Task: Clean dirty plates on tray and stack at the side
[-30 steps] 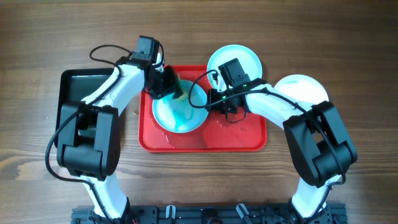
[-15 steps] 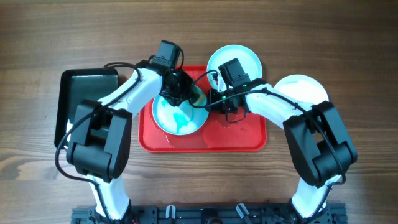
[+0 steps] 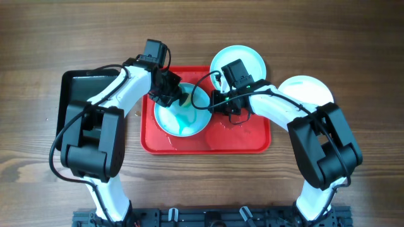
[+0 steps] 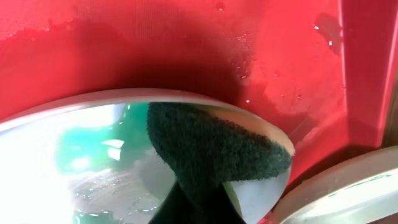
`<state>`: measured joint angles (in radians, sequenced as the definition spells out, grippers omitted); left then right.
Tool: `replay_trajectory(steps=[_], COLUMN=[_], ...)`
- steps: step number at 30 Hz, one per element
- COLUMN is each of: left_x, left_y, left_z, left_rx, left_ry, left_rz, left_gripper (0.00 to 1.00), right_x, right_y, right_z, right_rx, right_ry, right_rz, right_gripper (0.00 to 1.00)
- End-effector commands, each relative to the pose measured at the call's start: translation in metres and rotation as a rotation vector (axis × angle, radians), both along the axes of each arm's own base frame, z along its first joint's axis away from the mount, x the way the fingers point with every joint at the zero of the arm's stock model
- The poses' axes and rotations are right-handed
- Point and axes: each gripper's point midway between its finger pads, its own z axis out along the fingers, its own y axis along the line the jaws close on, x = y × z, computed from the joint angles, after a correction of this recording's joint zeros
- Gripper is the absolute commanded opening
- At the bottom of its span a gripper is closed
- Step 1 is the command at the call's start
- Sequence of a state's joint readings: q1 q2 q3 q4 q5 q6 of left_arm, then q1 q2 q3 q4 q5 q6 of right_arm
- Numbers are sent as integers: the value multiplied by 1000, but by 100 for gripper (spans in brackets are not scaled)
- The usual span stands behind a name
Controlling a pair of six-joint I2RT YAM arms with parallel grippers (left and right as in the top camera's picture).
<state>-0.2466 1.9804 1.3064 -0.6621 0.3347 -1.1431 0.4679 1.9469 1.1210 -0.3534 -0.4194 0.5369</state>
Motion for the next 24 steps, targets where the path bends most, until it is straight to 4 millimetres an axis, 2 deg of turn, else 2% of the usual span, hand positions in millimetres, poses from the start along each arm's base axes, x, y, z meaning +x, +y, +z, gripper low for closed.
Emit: replay_trajectory(steps=[1,4,6,7,13,17,21,22,24], left_x=[13,25,26,21,-10,-40,-59,-64,-65], left_y=[8,-7,-16,-25,-33,-15,11,23,65], left_z=[5,29,34,33,22,8,-14,-19,-19], left_rx=[11,-16,10,37,106,202,304,361,587], left_ry=[-65,-227,-315,-364,-360,-238,-131,-88,21], left_rz=[-19,-204,-362,-514,-823,-949,-949,-914,-724], left_gripper=[4,4,4,4,4,4,4,4,4], right_x=[-4,-4,-4,-4,-4,-4,-4,-4,-4], right_y=[3,3,3,3,3,3,3,3,3], right_z=[-3,-3,-3,-3,-3,-3,-3,-3,-3], right_rx=[12,12,12,12,12,13,13,13,13], right_ry=[12,12,12,12,13,12,13,13,13], right_rz=[22,22,22,22,22,22,22,22,22], right_gripper=[4,4,4,4,5,4,4,4,4])
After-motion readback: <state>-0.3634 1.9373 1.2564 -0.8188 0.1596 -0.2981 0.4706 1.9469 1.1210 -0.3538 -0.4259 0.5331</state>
